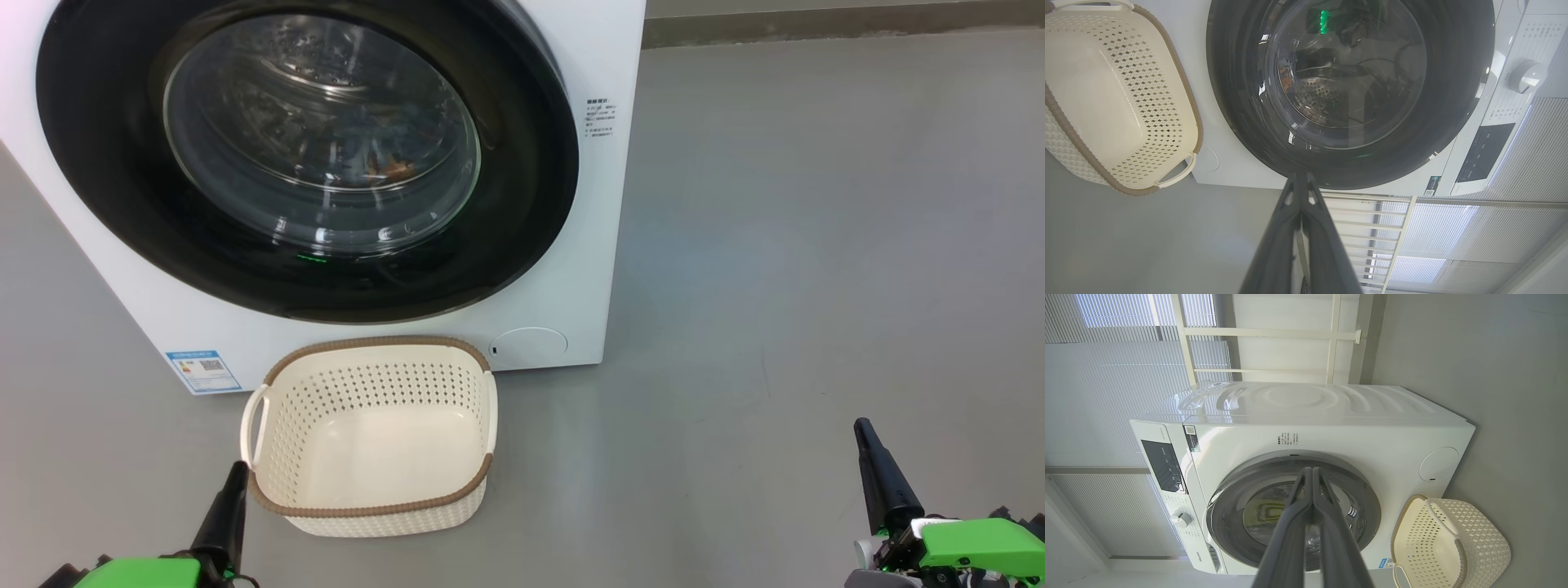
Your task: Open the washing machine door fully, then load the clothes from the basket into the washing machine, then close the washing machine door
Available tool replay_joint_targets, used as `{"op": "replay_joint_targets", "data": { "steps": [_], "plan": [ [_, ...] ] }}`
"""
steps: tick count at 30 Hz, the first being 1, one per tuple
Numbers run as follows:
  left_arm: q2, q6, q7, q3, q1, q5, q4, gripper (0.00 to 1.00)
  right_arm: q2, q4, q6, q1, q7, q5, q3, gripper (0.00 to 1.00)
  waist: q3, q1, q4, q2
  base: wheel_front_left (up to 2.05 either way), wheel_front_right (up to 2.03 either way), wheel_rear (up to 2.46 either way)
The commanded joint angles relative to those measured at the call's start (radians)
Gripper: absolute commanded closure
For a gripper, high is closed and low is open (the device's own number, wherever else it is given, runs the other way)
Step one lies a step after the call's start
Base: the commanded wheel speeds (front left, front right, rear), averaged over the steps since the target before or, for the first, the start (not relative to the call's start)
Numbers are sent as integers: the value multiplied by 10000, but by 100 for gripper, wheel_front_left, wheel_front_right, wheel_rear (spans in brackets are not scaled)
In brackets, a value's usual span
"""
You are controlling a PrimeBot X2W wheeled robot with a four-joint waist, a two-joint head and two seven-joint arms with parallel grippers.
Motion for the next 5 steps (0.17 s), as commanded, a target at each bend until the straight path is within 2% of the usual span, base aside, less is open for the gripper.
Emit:
{"op": "replay_joint_targets", "data": {
  "steps": [1, 5],
  "plan": [
    [190, -71, 59, 346, -410, -84, -291, 100, -35, -246, 16, -405, 78, 44, 227, 100, 0, 0, 0, 0, 0, 0, 0],
    [190, -71, 59, 346, -410, -84, -291, 100, -35, -246, 16, -405, 78, 44, 227, 100, 0, 0, 0, 0, 0, 0, 0]
  ]
}}
